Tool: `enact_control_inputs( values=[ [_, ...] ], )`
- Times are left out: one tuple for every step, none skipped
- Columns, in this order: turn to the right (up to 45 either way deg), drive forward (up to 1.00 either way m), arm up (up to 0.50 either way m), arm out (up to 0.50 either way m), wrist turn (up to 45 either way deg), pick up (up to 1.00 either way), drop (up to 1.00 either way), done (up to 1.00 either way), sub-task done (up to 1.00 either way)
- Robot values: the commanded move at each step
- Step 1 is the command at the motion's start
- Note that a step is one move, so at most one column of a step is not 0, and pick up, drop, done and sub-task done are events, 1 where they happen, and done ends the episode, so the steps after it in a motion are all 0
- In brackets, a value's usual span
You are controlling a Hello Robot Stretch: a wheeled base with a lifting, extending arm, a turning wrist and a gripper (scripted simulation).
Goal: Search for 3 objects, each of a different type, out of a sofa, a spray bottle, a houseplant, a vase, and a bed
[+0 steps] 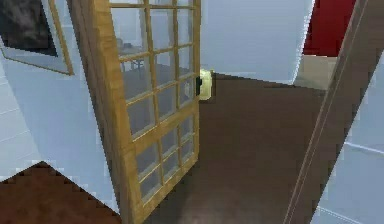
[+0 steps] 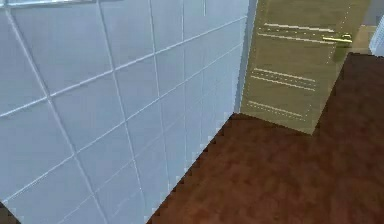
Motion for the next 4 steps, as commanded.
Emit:
enact_control_inputs(
  values=[
    [0.0,0.65,0.0,0.0,0.0,0.0,0.0,0.0,0.0],
    [39.0,0.0,0.0,0.0,0.0,0.0,0.0,0.0,0.0],
    [3.0,0.0,0.0,0.0,0.0,0.0,0.0,0.0,0.0],
    [0.0,1.0,0.0,0.0,0.0,0.0,0.0,0.0,0.0]
  ],
)
